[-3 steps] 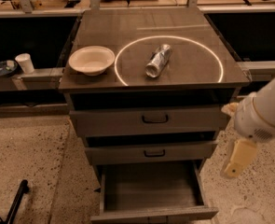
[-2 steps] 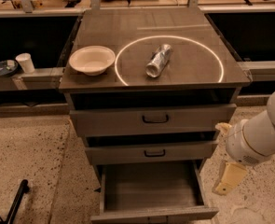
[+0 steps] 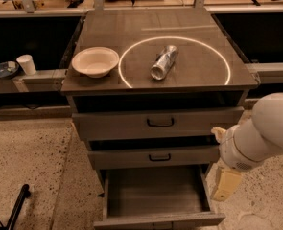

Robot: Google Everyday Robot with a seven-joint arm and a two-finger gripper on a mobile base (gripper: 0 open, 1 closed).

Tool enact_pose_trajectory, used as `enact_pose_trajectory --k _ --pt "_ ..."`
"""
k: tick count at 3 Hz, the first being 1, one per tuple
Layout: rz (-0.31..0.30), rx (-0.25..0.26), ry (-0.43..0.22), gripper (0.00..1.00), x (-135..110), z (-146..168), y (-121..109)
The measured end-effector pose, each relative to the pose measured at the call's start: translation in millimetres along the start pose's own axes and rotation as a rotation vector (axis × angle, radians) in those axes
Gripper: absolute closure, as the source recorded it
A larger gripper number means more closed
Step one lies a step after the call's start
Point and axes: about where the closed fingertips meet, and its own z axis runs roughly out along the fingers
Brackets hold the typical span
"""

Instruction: Close bottom drawer

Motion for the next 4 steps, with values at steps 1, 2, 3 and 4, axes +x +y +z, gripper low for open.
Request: enact_pose_trajectory --k 1,2,3,4 --pt "0.010 0.030 0.038 0.00 41.9 62.0 -6.8" --pt "0.022 0.051 0.076 0.00 79.0 103.6 -12.9" --pt "0.017 0.057 0.083 0.00 82.6 108.3 -15.7" --pt "0.021 0.051 0.117 0.00 85.8 113.0 -19.2"
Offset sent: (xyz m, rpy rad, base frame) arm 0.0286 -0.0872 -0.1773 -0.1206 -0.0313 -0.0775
